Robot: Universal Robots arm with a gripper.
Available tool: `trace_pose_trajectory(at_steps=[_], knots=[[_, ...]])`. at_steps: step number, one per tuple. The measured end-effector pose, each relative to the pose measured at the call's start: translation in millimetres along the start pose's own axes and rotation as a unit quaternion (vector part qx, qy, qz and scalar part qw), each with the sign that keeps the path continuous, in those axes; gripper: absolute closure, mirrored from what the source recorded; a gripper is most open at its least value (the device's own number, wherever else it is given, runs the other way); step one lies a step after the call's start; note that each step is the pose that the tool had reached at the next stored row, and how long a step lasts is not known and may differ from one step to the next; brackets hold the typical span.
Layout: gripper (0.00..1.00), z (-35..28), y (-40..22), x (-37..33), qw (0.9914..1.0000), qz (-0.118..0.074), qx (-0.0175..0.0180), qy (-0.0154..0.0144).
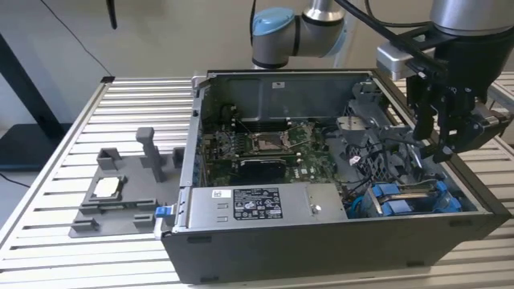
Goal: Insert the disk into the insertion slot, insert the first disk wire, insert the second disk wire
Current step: 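Insert the first disk wire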
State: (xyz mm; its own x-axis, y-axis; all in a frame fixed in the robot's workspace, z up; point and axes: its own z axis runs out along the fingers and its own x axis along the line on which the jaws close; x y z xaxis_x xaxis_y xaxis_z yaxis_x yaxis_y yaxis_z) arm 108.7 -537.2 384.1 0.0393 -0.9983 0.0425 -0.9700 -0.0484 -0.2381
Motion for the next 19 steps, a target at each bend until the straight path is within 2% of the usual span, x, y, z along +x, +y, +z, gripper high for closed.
trace_pose_trajectory(at_steps=[2, 7, 8, 9, 10, 12, 14, 16, 19], knots=[[0.47, 1.6, 1.2, -0.2, 1.0, 0.0, 0.0012, 0.0012], [0.47, 1.9, 1.3, -0.2, 1.0, 0.0, 0.0012, 0.0012], [0.49, 1.9, 1.3, -0.2, 1.0, 0.0, 0.0012, 0.0012], [0.56, 1.9, 1.3, -0.2, 1.0, 0.0, 0.0012, 0.0012], [0.56, 1.9, 1.3, -0.2, 1.0, 0.0, 0.0012, 0.0012], [0.68, 1.9, 1.3, -0.2, 1.0, 0.0, 0.0012, 0.0012], [0.68, 2.0, 1.3, -0.2, 1.0, 0.0, 0.0012, 0.0012], [0.8, 2.0, 1.3, -0.2, 1.0, 0.0, 0.0012, 0.0012], [0.81, 2.4, 1.1, -0.2, 1.0, 0.0, 0.0006, 0.0011]])
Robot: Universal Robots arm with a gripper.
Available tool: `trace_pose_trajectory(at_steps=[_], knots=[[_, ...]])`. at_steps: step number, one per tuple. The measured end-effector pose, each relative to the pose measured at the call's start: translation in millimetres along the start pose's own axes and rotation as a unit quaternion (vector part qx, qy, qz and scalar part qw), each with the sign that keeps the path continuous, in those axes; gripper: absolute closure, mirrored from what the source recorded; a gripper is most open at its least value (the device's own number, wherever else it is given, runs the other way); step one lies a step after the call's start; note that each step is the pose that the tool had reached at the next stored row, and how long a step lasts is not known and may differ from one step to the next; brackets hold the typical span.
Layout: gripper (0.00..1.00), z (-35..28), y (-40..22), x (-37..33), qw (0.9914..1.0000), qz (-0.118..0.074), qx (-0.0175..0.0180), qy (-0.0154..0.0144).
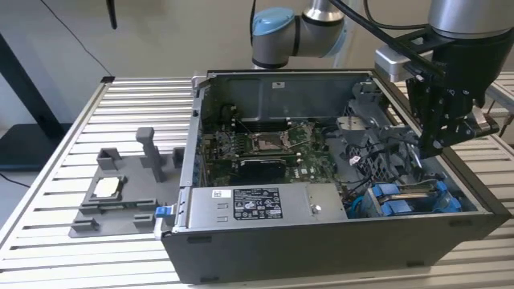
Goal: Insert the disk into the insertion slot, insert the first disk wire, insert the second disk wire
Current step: 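Insert the first disk wire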
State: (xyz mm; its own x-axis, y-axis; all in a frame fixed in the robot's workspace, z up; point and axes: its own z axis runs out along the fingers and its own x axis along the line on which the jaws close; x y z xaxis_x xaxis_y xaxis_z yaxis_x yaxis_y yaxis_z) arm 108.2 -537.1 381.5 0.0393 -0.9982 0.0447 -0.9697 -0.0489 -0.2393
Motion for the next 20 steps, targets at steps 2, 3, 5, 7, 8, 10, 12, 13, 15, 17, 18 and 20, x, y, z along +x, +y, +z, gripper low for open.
trace_pose_trajectory(at_steps=[2, 3, 5, 7, 8, 10, 12, 13, 15, 17, 18, 20], knots=[[0.81, 1.2, -1.7, 0.1, 0.99998, 0.0, -0.0064, 0.0001], [0.81, 1.9, -3.2, 0.1, 0.99994, 0.0, -0.0107, 0.0001], [0.81, 3.4, -6.8, 0.4, 0.99981, -0.001, -0.0195, 0.0], [0.81, 5.0, -10.7, 0.8, 0.99959, -0.001, -0.0285, -0.0002], [0.81, 5.7, -12.5, 1.1, 0.99945, -0.001, -0.033, -0.0004], [0.81, 7.2, -15.7, 1.9, 0.99913, -0.002, -0.0417, -0.0007], [0.81, 8.8, -18.5, 3.1, 0.99876, -0.002, -0.0498, -0.0012], [0.81, 9.6, -19.9, 3.7, 0.99854, -0.002, -0.0539, -0.0014], [0.81, 11.1, -22.3, 4.9, 0.99807, -0.002, -0.062, -0.0018], [0.81, 13.0, -23.9, 6.4, 0.99772, -0.003, -0.0674, -0.002], [0.81, 14.3, -24.4, 7.5, 0.99757, -0.003, -0.0695, -0.0022], [0.81, 16.4, -24.6, 9.5, 0.99737, -0.002, -0.0724, -0.0022]])
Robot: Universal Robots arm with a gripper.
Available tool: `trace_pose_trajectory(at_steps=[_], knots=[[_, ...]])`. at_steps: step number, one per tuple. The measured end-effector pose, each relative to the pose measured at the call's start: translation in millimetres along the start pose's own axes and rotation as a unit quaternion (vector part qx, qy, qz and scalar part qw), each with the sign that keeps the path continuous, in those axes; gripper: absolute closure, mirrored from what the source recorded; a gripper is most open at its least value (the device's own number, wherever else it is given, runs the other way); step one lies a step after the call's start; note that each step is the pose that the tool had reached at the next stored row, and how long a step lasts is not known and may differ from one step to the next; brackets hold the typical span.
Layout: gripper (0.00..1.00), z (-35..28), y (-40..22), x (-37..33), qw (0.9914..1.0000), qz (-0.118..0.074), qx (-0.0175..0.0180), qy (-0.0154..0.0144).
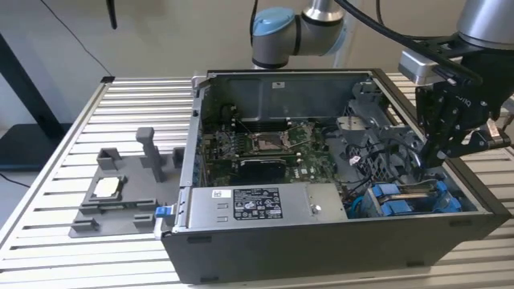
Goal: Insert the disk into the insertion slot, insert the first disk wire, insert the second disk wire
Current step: 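Insert the first disk wire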
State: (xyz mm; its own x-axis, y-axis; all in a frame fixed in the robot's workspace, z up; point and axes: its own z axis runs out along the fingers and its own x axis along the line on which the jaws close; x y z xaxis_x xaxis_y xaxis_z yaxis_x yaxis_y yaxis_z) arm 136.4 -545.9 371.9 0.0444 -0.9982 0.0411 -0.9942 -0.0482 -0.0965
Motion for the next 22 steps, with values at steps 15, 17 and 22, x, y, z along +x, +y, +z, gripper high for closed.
trace_pose_trajectory(at_steps=[15, 17, 22], knots=[[0.81, 17.8, -2.2, 11.2, 0.99979, 0.013, -0.0161, 0.0005], [0.81, 20.6, -4.0, 12.1, 0.99977, 0.013, -0.0171, 0.0002], [0.81, 25.7, -7.1, 12.8, 0.99969, 0.014, -0.0204, -0.0029]])
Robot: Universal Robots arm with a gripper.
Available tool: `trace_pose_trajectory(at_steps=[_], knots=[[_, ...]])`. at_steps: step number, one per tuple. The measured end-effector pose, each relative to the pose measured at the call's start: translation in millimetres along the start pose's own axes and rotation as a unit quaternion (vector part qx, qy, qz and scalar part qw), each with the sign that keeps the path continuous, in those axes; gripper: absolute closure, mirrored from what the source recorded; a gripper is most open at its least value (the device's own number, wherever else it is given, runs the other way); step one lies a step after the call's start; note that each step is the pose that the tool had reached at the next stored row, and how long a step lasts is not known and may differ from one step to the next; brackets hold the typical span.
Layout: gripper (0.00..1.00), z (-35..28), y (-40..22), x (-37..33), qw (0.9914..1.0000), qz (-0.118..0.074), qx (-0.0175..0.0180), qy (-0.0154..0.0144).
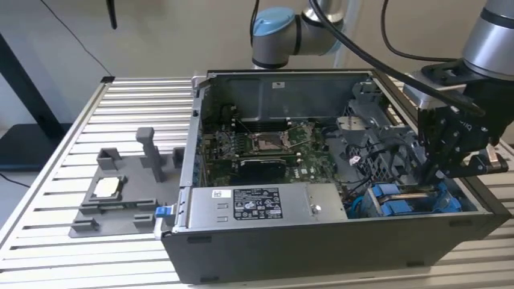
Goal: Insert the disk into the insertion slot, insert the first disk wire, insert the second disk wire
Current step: 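Insert the first disk wire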
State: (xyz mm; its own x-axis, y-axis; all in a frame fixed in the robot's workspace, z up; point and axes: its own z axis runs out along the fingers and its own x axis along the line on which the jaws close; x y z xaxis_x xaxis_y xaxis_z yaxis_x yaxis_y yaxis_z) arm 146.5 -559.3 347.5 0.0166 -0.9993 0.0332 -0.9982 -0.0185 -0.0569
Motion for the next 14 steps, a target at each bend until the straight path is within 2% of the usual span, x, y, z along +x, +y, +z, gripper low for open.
trace_pose_trajectory(at_steps=[4, 8, 10, 14], knots=[[0.81, 3.4, -2.7, 0.2, 0.99999, 0.001, -0.0033, -0.0035], [0.81, 6.3, -4.6, 0.3, 0.99992, 0.001, -0.0043, -0.0117], [0.81, 7.4, -4.6, 0.2, 0.99988, 0.001, -0.0052, -0.0147], [0.81, 8.8, -4.6, 0.2, 0.99986, 0.001, -0.0058, -0.0156]])
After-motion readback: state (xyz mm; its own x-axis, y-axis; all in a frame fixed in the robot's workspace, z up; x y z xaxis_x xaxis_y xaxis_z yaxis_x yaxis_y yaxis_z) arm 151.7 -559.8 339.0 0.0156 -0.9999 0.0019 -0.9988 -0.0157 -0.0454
